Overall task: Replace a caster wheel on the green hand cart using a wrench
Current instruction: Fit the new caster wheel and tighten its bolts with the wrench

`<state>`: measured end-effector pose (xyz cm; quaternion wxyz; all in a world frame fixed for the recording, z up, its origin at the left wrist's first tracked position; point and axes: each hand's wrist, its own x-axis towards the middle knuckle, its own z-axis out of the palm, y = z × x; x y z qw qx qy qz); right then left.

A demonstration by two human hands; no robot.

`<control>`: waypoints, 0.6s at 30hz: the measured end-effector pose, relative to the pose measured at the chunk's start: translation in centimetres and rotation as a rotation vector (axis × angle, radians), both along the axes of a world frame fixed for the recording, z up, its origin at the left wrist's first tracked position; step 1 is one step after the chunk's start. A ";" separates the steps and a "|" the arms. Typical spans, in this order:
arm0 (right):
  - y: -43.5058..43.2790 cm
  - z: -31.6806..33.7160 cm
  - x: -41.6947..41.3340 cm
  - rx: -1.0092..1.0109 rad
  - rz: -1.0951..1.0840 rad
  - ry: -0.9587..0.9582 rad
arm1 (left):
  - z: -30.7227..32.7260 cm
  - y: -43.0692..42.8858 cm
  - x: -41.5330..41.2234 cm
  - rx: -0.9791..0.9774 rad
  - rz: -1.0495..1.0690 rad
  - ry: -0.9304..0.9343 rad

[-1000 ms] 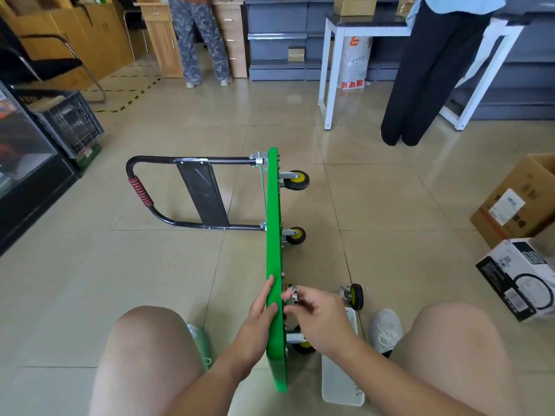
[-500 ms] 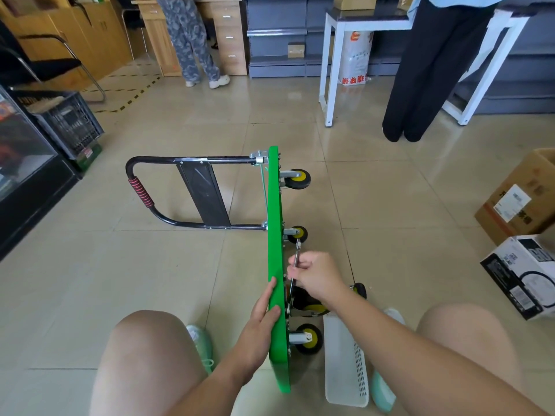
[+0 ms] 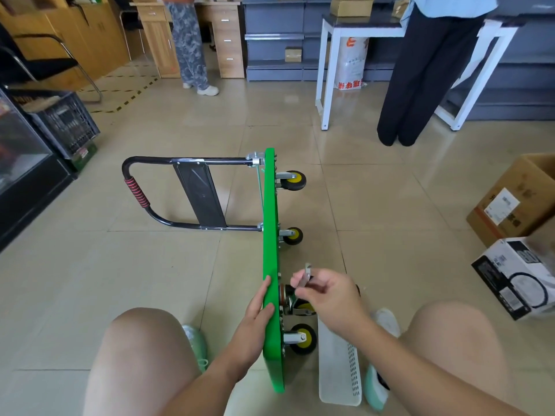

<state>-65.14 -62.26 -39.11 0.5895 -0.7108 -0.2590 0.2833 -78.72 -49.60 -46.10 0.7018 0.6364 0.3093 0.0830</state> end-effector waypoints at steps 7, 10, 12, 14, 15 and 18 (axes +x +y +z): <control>0.1 -2.5 -3.2 0.058 -0.049 0.017 | 0.1 -0.2 0.1 0.005 0.011 -0.014; 0.5 -3.1 -3.7 0.066 -0.038 -0.033 | 0.3 -0.2 0.1 0.009 0.008 -0.012; 0.8 -3.2 -3.7 0.062 -0.035 -0.071 | 0.3 -0.1 0.1 0.002 0.009 -0.013; 1.3 -3.1 -3.3 0.039 -0.043 -0.103 | 0.3 -0.1 0.1 -0.001 0.010 -0.011; 1.6 -3.0 -2.9 0.020 -0.042 -0.118 | 0.3 -0.1 0.0 -0.005 0.010 -0.012; 3.1 -2.6 -1.2 -0.046 -0.029 -0.139 | 0.1 -0.1 0.0 -0.008 0.013 -0.015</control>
